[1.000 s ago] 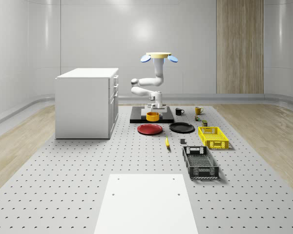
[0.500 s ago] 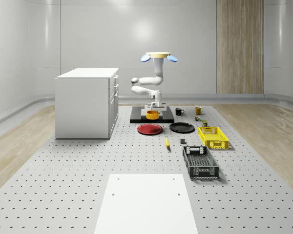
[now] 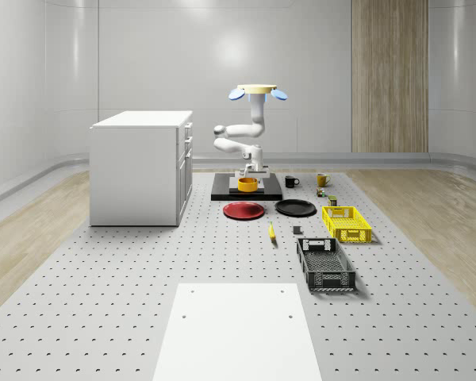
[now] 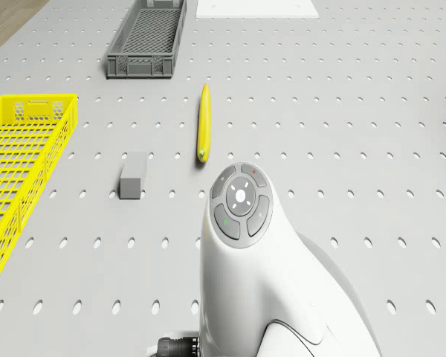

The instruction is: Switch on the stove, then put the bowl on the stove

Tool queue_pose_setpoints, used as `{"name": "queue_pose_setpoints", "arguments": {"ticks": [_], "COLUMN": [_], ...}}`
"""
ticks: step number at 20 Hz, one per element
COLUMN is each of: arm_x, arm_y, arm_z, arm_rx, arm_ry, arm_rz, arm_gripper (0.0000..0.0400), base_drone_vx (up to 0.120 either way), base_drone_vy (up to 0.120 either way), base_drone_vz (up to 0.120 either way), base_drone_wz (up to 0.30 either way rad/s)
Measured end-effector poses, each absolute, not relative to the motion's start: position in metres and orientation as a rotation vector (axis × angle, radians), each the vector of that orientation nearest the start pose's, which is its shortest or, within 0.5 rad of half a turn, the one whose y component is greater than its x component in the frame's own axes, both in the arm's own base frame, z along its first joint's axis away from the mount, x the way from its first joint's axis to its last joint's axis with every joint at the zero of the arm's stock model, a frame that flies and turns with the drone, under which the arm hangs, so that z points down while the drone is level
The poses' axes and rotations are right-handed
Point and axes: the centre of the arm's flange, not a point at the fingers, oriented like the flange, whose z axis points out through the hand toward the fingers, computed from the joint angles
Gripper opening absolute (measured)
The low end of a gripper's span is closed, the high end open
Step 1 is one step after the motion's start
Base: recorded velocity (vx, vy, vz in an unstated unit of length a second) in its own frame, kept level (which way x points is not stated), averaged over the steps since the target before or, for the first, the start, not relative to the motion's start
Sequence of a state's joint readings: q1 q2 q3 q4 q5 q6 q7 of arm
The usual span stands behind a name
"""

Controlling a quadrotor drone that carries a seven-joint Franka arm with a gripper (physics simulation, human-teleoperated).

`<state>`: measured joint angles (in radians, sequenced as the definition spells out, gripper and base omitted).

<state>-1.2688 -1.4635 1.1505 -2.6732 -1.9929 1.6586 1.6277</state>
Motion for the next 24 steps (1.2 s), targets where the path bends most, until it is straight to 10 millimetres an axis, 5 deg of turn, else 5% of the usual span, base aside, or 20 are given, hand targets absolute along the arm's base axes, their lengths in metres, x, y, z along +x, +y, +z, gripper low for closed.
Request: {"name": "queue_pose_setpoints", "arguments": {"ticks": [24], "arm_x": [0.3467], "arm_y": [0.0199], "arm_z": [0.5748], "arm_rx": [0.001], "arm_ry": [-0.002], "arm_rz": [0.786], "arm_gripper": [0.01], "base_drone_vx": [-0.12], "base_drone_vy": [0.0], "base_drone_vz": [0.0], "base_drone_wz": [0.0]}}
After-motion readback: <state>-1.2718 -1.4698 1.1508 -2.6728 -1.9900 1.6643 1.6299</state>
